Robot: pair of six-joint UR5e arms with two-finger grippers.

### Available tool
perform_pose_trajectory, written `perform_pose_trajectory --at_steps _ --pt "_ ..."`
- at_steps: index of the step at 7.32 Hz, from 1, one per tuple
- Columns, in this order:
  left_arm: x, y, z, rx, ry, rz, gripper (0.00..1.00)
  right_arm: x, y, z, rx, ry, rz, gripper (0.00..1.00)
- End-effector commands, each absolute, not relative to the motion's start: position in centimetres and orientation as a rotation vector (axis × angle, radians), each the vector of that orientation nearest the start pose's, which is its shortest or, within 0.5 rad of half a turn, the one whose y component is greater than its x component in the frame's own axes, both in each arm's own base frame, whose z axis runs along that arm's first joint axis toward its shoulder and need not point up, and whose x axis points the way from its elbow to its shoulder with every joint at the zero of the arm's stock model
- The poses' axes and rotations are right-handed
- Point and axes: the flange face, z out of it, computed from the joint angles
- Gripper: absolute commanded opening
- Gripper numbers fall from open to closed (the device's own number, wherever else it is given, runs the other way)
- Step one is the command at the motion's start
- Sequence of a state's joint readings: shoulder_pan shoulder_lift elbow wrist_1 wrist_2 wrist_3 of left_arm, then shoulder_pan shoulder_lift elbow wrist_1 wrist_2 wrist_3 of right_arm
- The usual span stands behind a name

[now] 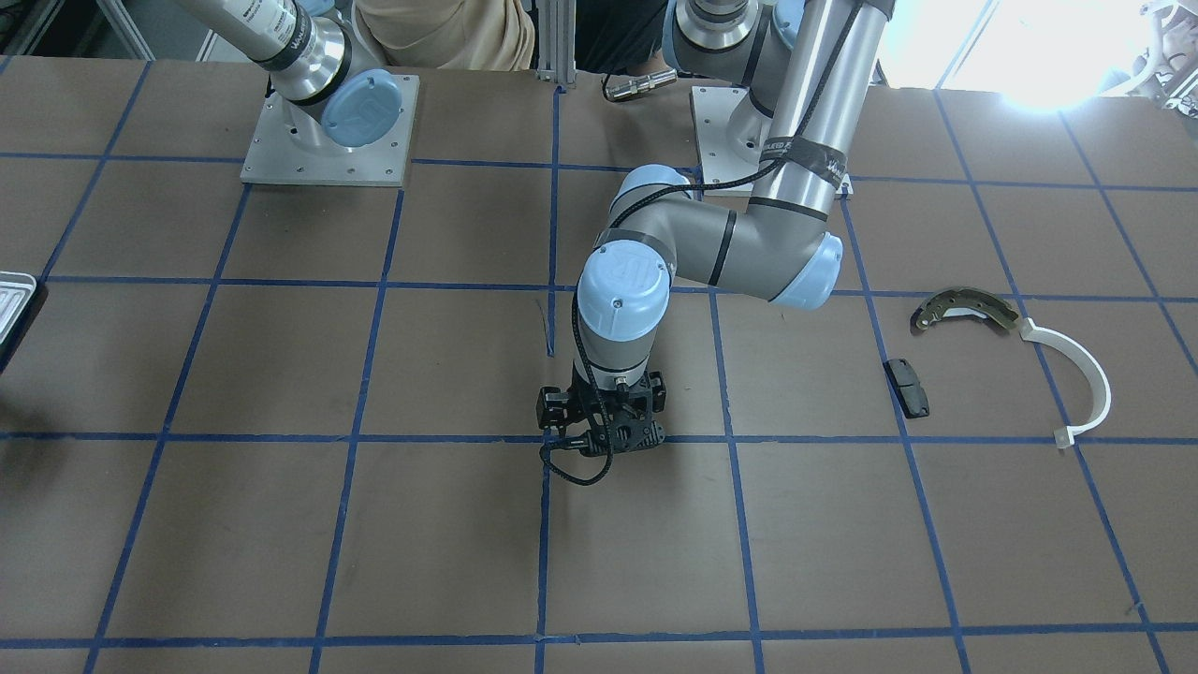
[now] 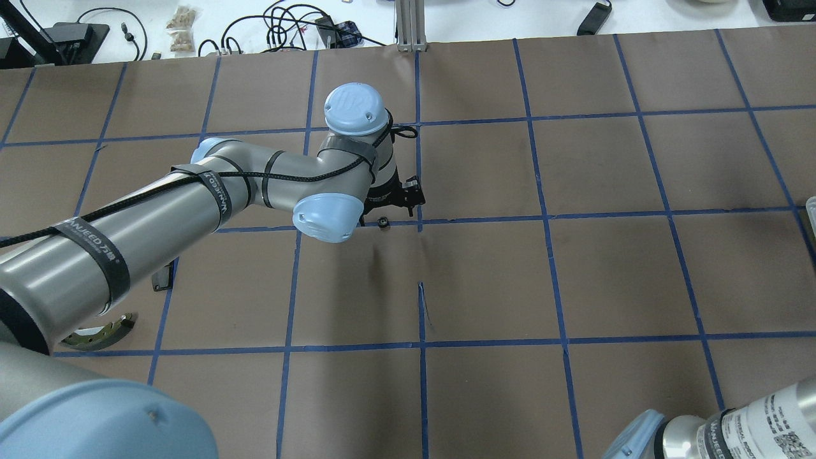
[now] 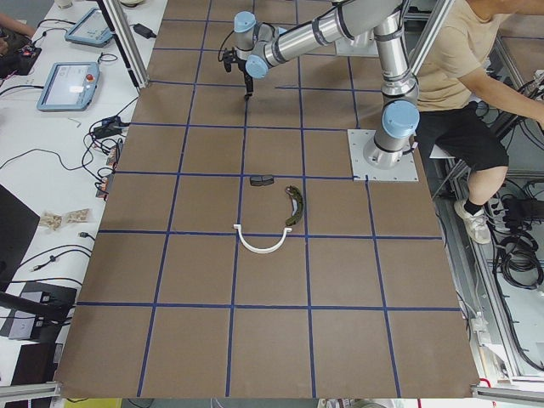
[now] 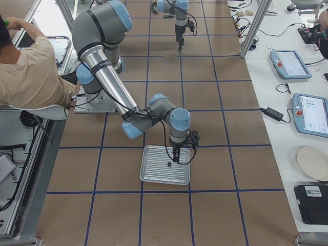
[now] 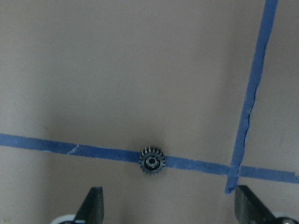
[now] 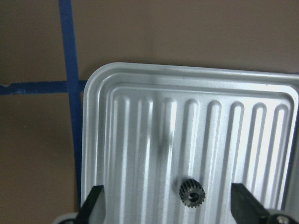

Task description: Place bearing gear from tray to pile

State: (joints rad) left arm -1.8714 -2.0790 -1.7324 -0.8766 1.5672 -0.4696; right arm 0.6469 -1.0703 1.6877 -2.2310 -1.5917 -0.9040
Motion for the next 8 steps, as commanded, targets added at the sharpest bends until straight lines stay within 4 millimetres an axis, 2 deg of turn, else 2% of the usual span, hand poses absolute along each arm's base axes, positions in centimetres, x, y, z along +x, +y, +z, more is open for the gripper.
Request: perform_pose_trajectory --at_steps 1,2,4,5,6,7,8 --pt "-30.8 -54.7 17.6 -0.295 3.116 -0.013 1.00 -42.9 -48.2 19.3 0.015 3.189 -0.005 0.87" --pt "-30.9 -55.1 17.3 -0.302 3.113 -0.012 1.00 -43.0 -47.9 18.6 0.022 3.179 0.007 0.85" --pt "-30.9 -55.2 17.2 -0.288 3.115 -0.014 0.49 -44.2 -46.7 18.1 0.044 3.176 0.026 0.85" --pt "-30.9 -55.2 17.2 -0.292 3.115 -0.014 0.29 -44.5 -46.4 18.0 0.054 3.173 0.026 0.83" --pt "-30.9 -55.2 17.2 -0.292 3.112 -0.013 0.15 -44.4 -46.4 17.7 0.063 3.169 0.033 0.78" --pt "-30.9 -55.2 17.2 -0.285 3.114 -0.012 0.08 -44.4 -46.3 17.7 0.064 3.170 0.035 0.69" --pt "-30.3 -55.8 18.7 -0.296 3.125 -0.043 0.07 -44.4 -46.3 17.7 0.064 3.170 0.036 0.51"
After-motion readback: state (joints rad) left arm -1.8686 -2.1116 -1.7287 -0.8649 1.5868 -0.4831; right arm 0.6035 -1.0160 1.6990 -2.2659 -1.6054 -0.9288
